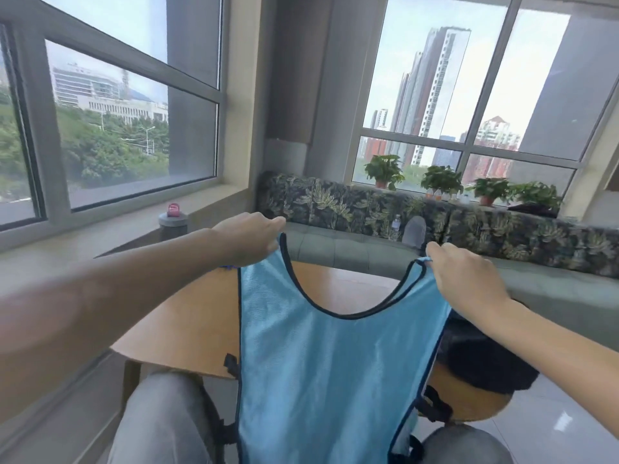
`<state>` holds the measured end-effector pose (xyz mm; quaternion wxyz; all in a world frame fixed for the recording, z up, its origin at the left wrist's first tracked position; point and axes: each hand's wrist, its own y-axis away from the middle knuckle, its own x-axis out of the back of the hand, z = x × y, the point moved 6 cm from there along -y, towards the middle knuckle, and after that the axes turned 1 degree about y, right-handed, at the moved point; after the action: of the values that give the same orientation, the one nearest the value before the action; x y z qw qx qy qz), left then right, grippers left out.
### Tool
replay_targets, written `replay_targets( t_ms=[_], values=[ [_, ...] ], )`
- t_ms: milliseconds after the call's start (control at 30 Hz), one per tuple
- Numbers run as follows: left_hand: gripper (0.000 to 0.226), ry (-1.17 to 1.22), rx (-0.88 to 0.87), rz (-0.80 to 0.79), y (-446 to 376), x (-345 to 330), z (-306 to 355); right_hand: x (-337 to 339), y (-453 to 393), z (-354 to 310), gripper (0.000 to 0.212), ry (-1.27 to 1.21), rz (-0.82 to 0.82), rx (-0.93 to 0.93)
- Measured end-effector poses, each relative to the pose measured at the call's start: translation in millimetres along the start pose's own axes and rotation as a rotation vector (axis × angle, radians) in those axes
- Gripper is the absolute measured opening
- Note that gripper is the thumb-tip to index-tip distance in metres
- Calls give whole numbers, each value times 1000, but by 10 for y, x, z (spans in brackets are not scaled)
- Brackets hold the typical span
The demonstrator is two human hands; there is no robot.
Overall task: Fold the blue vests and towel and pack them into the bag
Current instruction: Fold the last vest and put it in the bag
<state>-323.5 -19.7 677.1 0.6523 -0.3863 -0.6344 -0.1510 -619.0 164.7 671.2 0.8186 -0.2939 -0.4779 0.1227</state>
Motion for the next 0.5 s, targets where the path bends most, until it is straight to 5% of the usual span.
replay_targets(
  t_ms=[300, 500],
  values=[
    [16, 57, 74, -138, -635, -907, -442, -1089, -417, -79, 54, -54, -99, -32],
    [2, -2, 9, -209, -1144, -1662, -506, -2079, -669, -238, 25, -67, -189, -6]
  ],
)
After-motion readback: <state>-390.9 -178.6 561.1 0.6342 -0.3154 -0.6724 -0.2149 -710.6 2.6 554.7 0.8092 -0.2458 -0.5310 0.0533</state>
